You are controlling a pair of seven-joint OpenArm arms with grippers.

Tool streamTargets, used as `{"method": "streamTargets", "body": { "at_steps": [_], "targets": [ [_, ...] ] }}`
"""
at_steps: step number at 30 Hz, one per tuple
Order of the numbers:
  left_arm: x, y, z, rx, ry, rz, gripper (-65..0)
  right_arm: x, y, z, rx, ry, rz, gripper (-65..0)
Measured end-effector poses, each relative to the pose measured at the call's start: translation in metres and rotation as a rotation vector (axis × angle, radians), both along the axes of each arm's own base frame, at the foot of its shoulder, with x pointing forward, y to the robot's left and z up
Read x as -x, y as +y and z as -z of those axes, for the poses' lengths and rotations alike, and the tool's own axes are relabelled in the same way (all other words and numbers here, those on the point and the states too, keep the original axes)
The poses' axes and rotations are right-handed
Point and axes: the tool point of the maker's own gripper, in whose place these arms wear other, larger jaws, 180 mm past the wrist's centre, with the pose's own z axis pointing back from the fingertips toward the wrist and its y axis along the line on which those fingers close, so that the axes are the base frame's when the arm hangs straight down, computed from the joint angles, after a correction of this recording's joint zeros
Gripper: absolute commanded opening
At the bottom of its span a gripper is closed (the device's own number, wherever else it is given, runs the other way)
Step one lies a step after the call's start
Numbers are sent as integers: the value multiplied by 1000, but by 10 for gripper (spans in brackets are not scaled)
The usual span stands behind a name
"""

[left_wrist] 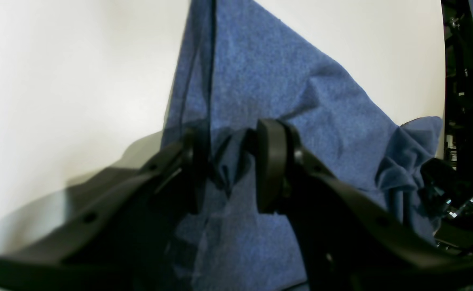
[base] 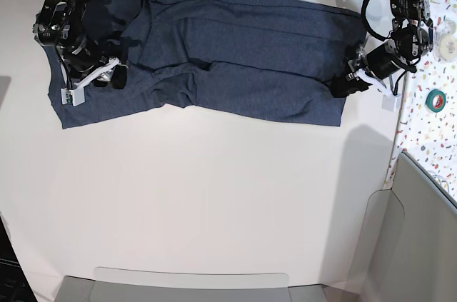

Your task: Layout the t-shirt on the table in an organized manner, then fold the t-shirt properly

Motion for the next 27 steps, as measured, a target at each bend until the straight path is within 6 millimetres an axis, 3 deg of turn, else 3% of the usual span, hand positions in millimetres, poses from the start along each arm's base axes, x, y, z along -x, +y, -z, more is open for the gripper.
{"method": "streamTargets", "body": {
  "at_steps": [2, 7, 9, 14, 23, 27],
  "targets": [
    [0, 0, 0, 0, 0, 0, -451, 0, 0, 0, -1, 0, 1, -384],
    [0, 0, 0, 0, 0, 0, -451, 3, 6, 0, -37, -2, -6, -595],
    [0, 0, 0, 0, -1, -1, -451, 5, 9, 0, -63, 5, -11, -645],
    [0, 0, 0, 0, 0, 0, -451, 14, 16, 3, -81, 72, -52, -627],
    [0, 0, 0, 0, -1, -1, -451, 20, 21, -42, 20, -34, -126, -626],
    [0, 0, 0, 0, -1, -1, -451, 20, 42, -47, 89, -31, -295, -625]
  ]
}}
